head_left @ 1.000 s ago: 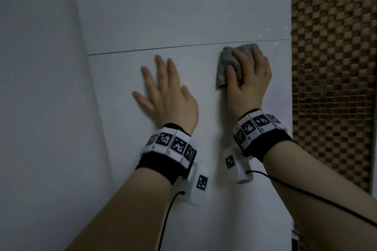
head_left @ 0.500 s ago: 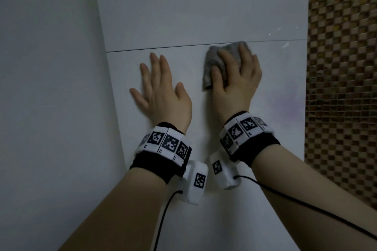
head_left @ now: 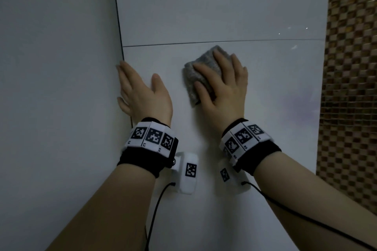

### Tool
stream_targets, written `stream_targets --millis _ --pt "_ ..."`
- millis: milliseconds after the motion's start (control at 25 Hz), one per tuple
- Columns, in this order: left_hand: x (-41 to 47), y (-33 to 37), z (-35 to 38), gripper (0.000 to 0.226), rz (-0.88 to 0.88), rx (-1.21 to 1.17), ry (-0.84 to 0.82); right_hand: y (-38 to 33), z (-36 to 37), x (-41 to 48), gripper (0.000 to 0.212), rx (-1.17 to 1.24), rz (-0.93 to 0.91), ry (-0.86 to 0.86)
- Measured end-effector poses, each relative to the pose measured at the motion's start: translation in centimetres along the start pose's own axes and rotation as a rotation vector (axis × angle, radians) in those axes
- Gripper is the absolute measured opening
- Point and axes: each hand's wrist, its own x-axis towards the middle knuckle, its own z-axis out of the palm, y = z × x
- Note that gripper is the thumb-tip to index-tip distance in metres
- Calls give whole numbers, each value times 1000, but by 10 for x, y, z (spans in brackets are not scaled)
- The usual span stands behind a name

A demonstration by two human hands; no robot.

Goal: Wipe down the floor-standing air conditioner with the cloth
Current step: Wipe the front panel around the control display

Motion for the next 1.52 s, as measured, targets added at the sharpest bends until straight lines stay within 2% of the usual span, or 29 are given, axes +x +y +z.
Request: stream_targets --millis 80,200,280,400,560,680,760,840,920,1080,1240,1440,1520 --pt "6 -2 -2 66 -15 -71 16 3 -2 11 33 20 24 45" --pt "9 -10 -5 58 5 -182 1 -10 5 19 33 82 251 183" --pt "10 -15 -6 54 -2 -281 -30 -23 15 14 33 63 254 165" --pt "13 -22 -10 49 27 -388 -64 -22 16 12 33 83 162 123" --pt "16 -29 -14 46 82 -450 -139 -31 18 18 32 132 294 222" --pt "20 -33 -15 45 105 -481 -168 -47 32 6 32 68 151 114" --pt "21 -36 -17 45 122 -521 -190 -45 33 6 31 64 80 103" --pt "21 -38 -18 45 137 -567 -221 -45 32 10 31 90 156 175" --pt "21 -39 -19 45 142 -605 -254 -56 36 10 32 82 195 167" --pt "24 -40 -21 45 126 -654 -307 -63 45 8 32 16 -138 -38" --pt "23 -41 -28 45 84 -723 -384 -67 45 22 31 33 -45 53" --pt "25 -42 -35 46 46 -806 -468 -72 50 17 30 -3 -196 -52" --pt "27 -43 -37 45 62 -763 -468 -75 51 30 30 35 -83 12"
